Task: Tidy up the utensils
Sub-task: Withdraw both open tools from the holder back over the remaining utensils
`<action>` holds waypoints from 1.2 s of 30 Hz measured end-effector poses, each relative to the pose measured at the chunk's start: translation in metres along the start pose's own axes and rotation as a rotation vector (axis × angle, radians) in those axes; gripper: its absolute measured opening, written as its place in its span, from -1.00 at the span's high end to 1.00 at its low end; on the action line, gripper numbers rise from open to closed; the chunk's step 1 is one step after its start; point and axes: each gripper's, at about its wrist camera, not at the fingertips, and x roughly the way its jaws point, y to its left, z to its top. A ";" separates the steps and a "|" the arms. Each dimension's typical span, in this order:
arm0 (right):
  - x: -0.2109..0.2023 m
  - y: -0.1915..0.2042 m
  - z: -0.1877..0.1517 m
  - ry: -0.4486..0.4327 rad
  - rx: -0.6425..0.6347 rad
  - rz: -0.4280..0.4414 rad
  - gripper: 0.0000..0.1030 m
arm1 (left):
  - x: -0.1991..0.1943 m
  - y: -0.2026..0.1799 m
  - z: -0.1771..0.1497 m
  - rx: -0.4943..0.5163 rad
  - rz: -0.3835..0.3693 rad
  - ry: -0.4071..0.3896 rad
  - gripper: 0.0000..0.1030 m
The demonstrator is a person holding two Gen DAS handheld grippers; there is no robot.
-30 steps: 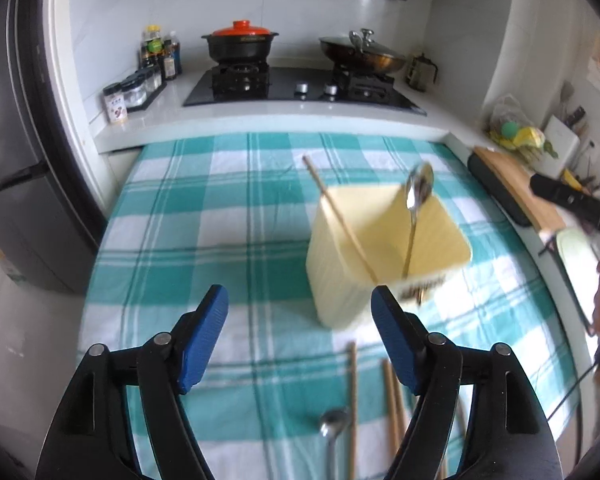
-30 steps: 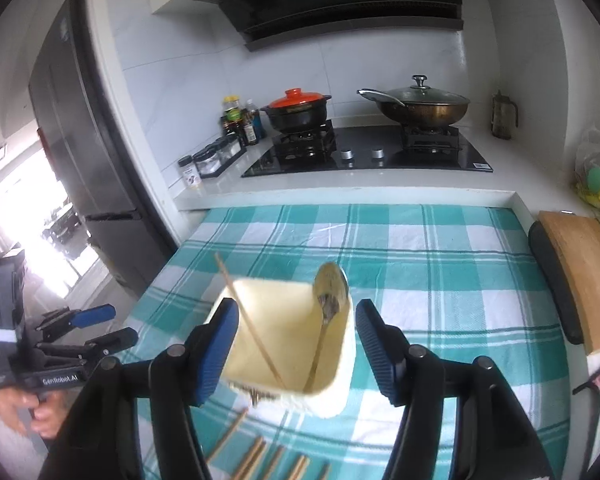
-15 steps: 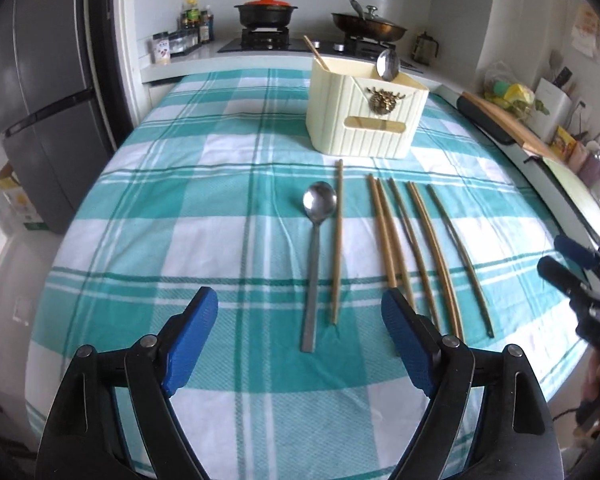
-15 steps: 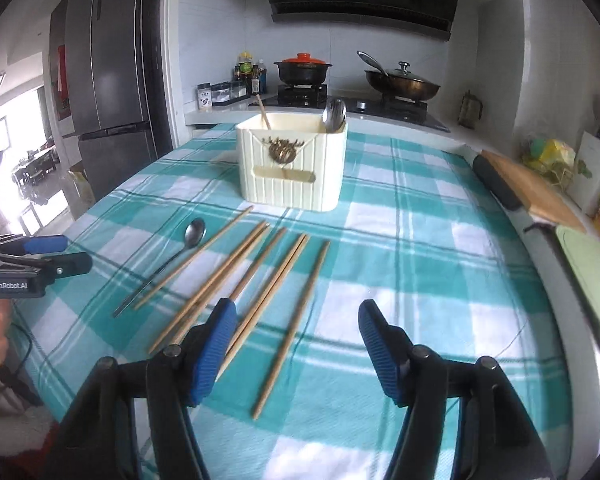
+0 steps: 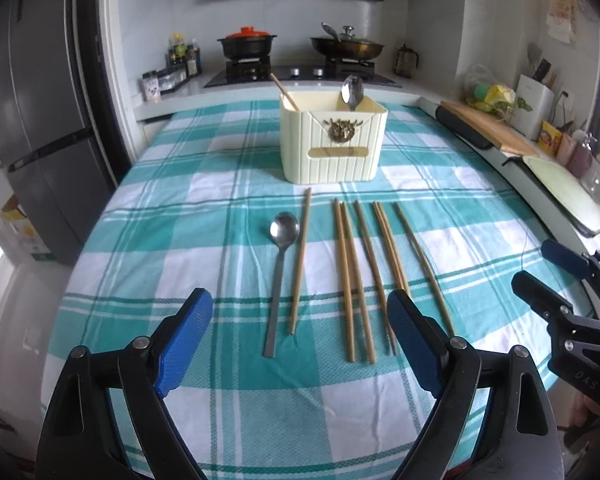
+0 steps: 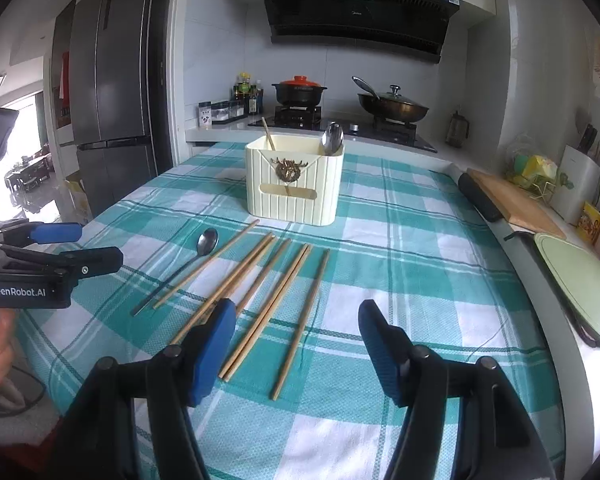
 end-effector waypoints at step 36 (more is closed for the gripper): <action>0.025 0.001 -0.020 0.153 -0.012 -0.113 -0.26 | 0.040 0.006 -0.025 -0.004 0.050 0.087 -0.79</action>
